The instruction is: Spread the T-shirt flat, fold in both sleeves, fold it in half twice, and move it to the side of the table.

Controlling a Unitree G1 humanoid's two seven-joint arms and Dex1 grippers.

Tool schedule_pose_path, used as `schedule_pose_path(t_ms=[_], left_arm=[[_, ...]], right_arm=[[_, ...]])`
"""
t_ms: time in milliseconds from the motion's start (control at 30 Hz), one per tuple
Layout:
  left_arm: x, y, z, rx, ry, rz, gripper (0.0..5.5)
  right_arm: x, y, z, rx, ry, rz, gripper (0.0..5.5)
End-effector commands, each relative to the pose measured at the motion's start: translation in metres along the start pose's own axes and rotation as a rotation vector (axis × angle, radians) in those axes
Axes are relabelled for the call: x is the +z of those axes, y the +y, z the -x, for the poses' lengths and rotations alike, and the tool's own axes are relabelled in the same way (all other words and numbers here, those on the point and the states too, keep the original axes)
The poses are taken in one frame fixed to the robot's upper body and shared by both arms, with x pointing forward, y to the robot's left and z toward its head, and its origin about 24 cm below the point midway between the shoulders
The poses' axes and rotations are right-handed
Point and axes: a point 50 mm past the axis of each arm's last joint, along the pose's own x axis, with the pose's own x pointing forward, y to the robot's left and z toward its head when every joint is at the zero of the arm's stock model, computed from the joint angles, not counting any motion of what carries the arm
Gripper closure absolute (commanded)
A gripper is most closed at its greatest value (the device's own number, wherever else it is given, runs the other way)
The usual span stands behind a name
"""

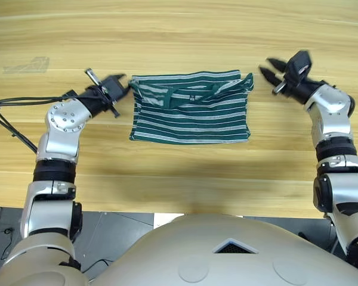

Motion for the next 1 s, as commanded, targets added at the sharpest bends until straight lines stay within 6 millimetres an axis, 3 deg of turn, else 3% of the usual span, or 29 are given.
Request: schedule_pose_path(t_ms=[33, 233, 400, 533, 600, 767, 1000], left_arm=[[-0.015, 0.000, -0.003, 0.135, 0.054, 0.047, 3.55], [-0.024, -0.022, -0.006, 0.146, 0.064, 0.096, 2.75], [-0.005, -0.006, -0.006, 0.289, -0.068, 0.108, 2.14], [0.021, 0.027, 0.000, 0.494, -0.207, 0.133, 2.09], [0.034, 0.032, 0.001, 0.527, -0.258, 0.136, 2.09], [0.060, 0.018, -0.001, 0.458, -0.341, 0.095, 2.09], [0.058, 0.008, -0.007, 0.380, -0.288, 0.056, 2.09]], right_arm=[[-0.002, -0.001, -0.002, -0.062, -0.033, -0.015, 4.14], [-0.011, 0.015, -0.003, -0.018, -0.036, -0.012, 4.14], [-0.004, 0.032, -0.016, 0.145, -0.018, 0.115, 4.14], [0.006, 0.048, -0.041, 0.345, 0.105, 0.368, 4.14], [0.005, 0.053, -0.050, 0.442, 0.208, 0.499, 4.14], [-0.001, 0.062, -0.070, 0.480, 0.441, 0.787, 4.14], [-0.022, 0.074, -0.068, 0.503, 0.584, 0.923, 4.14]])
